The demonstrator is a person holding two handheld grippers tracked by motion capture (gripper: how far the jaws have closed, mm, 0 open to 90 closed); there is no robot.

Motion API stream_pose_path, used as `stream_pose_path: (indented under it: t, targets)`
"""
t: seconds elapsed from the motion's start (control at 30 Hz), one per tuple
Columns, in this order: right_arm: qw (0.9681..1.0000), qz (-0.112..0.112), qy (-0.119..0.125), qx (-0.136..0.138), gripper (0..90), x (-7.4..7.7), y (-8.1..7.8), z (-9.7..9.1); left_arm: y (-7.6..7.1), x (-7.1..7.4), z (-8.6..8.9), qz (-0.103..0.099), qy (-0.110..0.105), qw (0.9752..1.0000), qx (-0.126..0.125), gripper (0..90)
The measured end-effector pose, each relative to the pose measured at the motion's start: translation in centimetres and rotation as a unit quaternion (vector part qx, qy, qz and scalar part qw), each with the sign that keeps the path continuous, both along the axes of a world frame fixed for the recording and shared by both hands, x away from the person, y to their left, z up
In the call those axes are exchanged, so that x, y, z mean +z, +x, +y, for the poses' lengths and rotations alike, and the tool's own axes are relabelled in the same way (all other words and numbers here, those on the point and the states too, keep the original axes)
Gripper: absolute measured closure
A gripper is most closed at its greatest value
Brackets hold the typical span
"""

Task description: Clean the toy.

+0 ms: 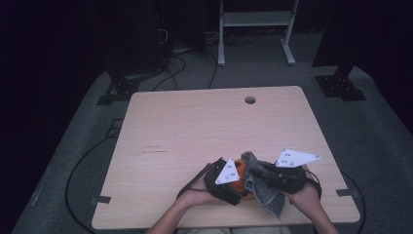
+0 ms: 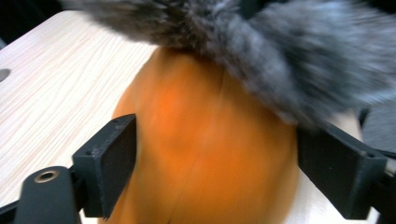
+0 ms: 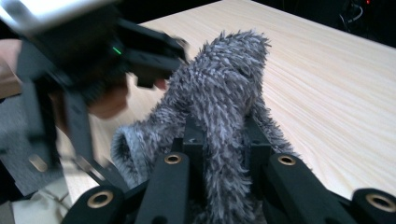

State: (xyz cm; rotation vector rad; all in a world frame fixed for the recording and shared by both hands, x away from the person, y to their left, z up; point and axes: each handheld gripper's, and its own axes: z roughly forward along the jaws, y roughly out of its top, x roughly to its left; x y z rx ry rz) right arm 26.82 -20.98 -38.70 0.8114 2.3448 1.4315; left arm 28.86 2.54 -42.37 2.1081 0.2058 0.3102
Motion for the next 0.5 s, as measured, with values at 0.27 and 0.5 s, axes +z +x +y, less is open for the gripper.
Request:
stream_pose_path:
  t: [0.27, 0.5]
  targets:
    - [0.9996, 0.006, -0.003, -0.027, 75.8, -0.4, 0.3, -1.7, 0.4, -1.1, -0.2, -0.008, 0.027, 0.9995, 0.013, 22.1]
    - [0.9997, -0.017, -0.016, 0.009, 75.9, 0.6, -0.8, 0.6, 0.4, -0.8, 0.4, 0.003, 0.029, 0.9995, 0.015, 30.8]
